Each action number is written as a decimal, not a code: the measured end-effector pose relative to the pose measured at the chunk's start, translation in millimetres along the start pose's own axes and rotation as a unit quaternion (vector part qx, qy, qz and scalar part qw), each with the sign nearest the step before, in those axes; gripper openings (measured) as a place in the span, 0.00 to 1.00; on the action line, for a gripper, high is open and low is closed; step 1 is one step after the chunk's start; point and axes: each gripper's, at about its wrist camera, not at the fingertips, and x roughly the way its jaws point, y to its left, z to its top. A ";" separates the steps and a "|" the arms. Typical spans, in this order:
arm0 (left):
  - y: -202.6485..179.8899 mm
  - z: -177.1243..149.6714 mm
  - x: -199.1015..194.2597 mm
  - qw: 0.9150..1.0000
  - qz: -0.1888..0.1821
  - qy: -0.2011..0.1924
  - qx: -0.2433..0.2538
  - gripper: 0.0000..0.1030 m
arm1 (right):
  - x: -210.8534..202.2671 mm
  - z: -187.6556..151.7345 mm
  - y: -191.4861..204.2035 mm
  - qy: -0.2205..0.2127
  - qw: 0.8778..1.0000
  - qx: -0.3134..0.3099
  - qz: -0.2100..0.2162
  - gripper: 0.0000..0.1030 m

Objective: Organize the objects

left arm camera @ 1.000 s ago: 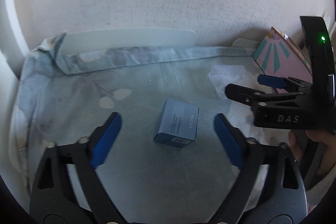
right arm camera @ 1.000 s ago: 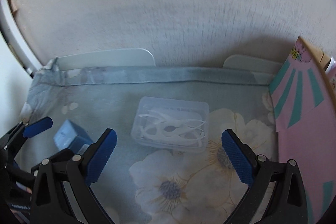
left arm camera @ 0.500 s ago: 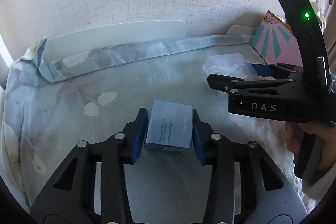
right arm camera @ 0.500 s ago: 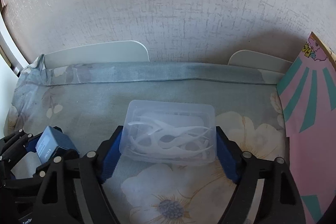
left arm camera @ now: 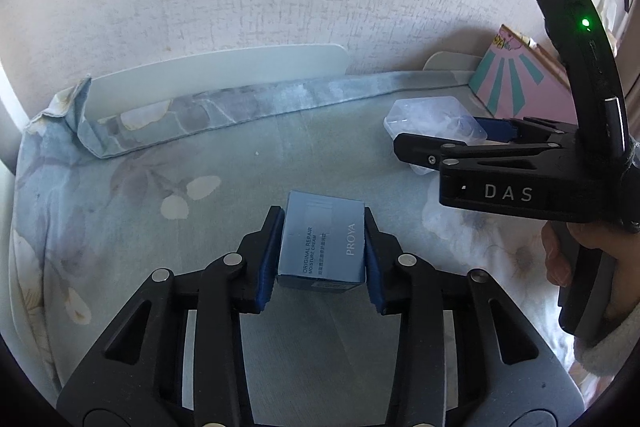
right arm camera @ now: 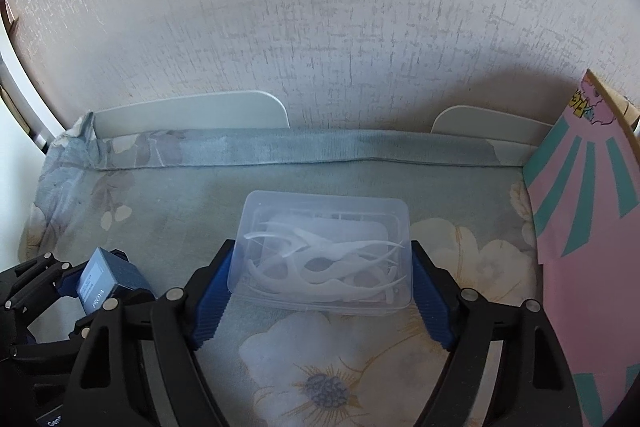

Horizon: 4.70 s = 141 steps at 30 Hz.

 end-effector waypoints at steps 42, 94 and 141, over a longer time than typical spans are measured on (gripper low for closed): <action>-169.2 143.4 -109.2 0.989 -0.118 -0.040 0.081 0.32 | -244.5 -5.8 -135.7 -0.068 0.993 0.087 -0.033 0.75; -339.9 140.4 104.8 0.959 -0.138 0.143 0.200 0.33 | -167.3 -89.5 -225.0 0.037 0.983 0.179 -0.009 0.75; -145.8 135.9 -194.0 0.995 0.075 -0.060 0.000 1.00 | -270.9 -2.7 -90.7 -0.067 0.996 0.057 0.006 0.99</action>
